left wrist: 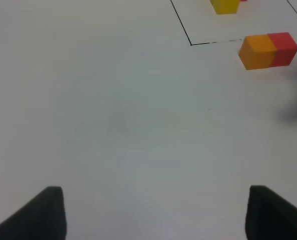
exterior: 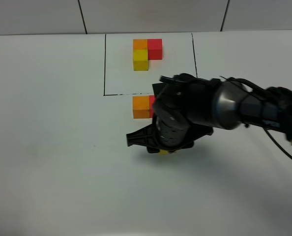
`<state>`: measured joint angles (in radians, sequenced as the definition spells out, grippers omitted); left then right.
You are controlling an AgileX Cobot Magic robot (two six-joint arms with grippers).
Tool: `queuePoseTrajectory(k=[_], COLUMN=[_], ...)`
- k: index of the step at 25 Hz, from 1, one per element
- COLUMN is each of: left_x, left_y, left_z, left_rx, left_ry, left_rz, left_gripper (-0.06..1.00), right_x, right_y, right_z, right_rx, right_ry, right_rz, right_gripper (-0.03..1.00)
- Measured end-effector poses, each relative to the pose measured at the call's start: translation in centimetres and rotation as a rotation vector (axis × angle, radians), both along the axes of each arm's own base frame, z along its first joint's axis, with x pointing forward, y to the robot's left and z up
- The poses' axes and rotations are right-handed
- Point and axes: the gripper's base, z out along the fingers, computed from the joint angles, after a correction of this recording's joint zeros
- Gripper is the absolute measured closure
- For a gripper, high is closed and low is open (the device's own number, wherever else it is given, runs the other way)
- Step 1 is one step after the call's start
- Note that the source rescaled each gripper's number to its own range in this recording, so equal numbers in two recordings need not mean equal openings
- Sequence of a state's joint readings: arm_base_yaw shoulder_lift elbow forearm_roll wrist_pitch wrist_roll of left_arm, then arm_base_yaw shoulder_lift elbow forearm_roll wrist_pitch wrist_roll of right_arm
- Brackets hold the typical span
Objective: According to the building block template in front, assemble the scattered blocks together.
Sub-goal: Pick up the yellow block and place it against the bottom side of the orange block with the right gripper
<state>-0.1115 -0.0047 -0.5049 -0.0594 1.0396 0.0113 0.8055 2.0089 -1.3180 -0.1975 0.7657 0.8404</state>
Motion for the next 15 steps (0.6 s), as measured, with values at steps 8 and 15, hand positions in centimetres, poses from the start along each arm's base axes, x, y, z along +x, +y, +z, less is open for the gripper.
queuePoseTrajectory(k=[8,15], left_x=[0.1,0.1], left_y=[0.6,0.6], left_z=[0.0,0.0], left_rx=[0.056,0.061], left_ry=[-0.006,-0.007], left_rz=[0.038,0.042], left_gripper=[0.31,0.31], right_x=[3.8,5.7], right_y=[4.6,5.2], right_z=[-1.8,-2.5], right_rx=[-0.003,0.011], right_ry=[0.038,0.024], right_rz=[0.005,0.003], right_gripper=[0.96,0.96])
